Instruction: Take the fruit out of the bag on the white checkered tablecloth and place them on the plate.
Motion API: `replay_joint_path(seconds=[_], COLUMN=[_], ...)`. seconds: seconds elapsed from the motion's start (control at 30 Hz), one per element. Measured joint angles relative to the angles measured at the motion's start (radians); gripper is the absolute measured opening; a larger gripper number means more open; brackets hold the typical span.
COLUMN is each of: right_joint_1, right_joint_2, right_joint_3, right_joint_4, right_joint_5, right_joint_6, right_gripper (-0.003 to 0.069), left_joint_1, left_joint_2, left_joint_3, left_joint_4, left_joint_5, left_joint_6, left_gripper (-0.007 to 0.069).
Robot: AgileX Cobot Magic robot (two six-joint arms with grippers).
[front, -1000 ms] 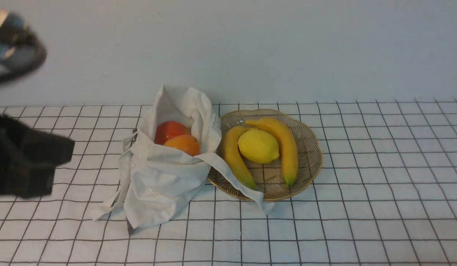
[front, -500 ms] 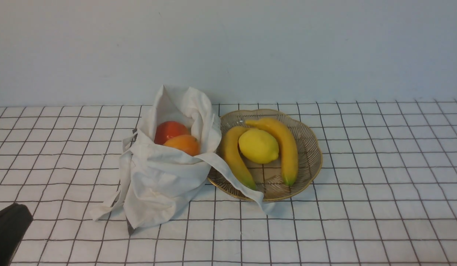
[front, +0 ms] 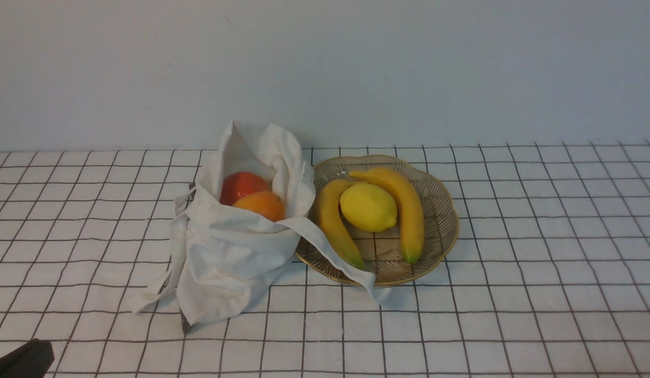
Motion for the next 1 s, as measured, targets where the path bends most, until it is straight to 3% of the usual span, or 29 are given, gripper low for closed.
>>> replay_joint_path(seconds=[0.2, 1.0], right_joint_1=[0.0, 0.0], right_joint_2=[0.0, 0.0], right_joint_3=[0.0, 0.0], right_joint_4=[0.0, 0.0], right_joint_5=[0.0, 0.001], right_joint_6=[0.0, 0.0], right_gripper=[-0.0014, -0.0014], left_joint_1=[0.031, 0.031], left_joint_2=[-0.076, -0.1], left_joint_3=[0.104, 0.156], left_joint_4=[0.11, 0.11], left_joint_5=[0.004, 0.003], left_joint_6=[-0.108, -0.116], left_gripper=[-0.0008, -0.0008])
